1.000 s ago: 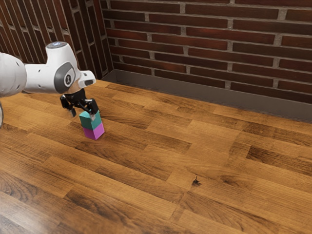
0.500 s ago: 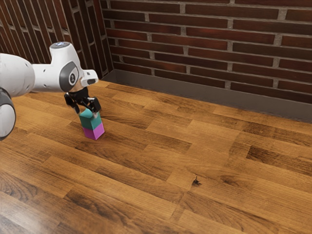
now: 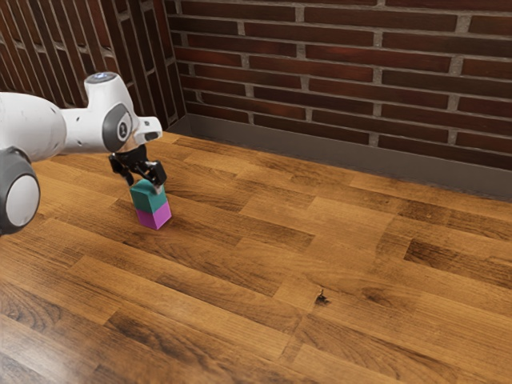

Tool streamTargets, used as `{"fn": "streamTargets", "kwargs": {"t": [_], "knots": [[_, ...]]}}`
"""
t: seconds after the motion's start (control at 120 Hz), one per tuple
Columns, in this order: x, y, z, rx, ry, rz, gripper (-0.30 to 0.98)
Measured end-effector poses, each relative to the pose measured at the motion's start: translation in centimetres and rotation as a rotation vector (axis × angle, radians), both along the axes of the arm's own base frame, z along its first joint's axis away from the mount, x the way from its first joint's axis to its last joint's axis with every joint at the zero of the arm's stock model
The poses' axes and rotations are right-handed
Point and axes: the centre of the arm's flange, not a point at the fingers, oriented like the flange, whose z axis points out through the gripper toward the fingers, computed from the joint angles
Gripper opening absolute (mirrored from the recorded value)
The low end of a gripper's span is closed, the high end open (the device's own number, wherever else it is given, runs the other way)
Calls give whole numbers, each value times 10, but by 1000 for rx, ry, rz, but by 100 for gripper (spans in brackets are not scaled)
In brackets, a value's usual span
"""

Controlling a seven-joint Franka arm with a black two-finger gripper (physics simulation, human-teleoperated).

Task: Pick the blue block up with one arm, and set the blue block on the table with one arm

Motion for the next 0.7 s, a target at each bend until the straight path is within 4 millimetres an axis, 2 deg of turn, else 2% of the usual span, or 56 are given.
{"fn": "streamTargets", "kwargs": {"t": [0.592,0.7], "knots": [[6,3,-25,-40,7,-14,68],[5,4,-26,-46,3,-11,59]]}}
